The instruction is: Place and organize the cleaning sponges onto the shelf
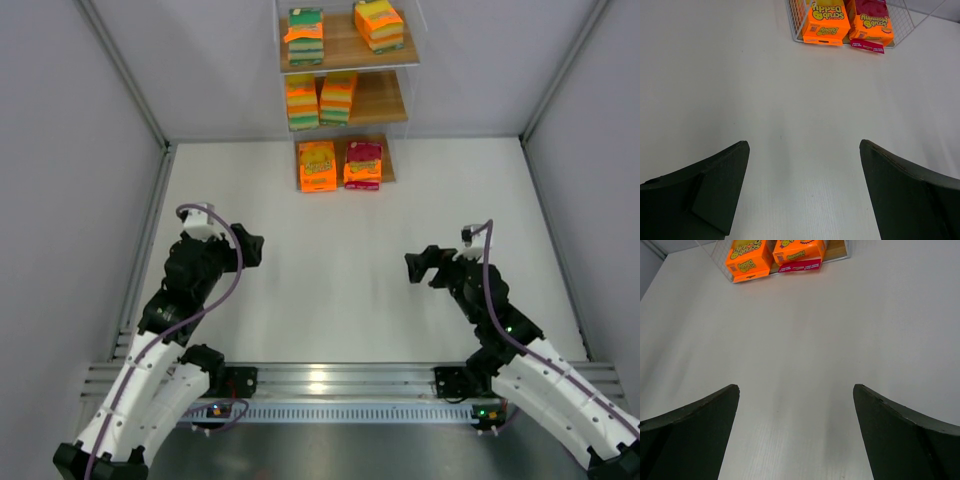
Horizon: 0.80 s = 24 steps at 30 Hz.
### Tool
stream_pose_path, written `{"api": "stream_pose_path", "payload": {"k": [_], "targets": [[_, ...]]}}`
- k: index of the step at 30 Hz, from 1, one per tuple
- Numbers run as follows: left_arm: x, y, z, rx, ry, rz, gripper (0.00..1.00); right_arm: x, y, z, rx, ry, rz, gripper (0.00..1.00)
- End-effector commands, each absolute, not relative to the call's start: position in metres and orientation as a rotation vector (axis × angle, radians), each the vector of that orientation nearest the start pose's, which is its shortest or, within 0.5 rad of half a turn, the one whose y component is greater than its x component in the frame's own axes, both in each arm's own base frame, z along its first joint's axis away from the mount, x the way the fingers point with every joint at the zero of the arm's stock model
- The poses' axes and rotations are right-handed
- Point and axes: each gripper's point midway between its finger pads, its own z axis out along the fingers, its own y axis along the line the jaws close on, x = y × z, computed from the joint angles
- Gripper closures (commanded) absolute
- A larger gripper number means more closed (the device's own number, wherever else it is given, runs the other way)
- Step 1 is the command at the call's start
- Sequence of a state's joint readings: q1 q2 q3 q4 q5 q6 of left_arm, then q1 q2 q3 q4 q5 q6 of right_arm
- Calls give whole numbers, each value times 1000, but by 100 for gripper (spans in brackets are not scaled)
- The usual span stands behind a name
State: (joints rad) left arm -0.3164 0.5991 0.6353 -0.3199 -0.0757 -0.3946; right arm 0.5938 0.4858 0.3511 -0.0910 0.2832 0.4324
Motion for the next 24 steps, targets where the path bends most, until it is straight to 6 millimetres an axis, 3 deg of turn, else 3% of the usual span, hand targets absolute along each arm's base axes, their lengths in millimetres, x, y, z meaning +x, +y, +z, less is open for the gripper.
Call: {"api": "stream_pose_path", "payload": {"k": [1,12,19,24], "targets": [[257,-91,230,-127,1853,-458,2,248,135,213,-8,1713,516,1],[251,-82,235,-161,1807,-439,2,254,143,234,-36,1680,531,1],[251,-87,234,-135,1819,-458,2,256,144,250,-43,1654,535,1],[251,-88,234,-132,1820,-465,2,257,143,249,-31,1674,524,1]]}}
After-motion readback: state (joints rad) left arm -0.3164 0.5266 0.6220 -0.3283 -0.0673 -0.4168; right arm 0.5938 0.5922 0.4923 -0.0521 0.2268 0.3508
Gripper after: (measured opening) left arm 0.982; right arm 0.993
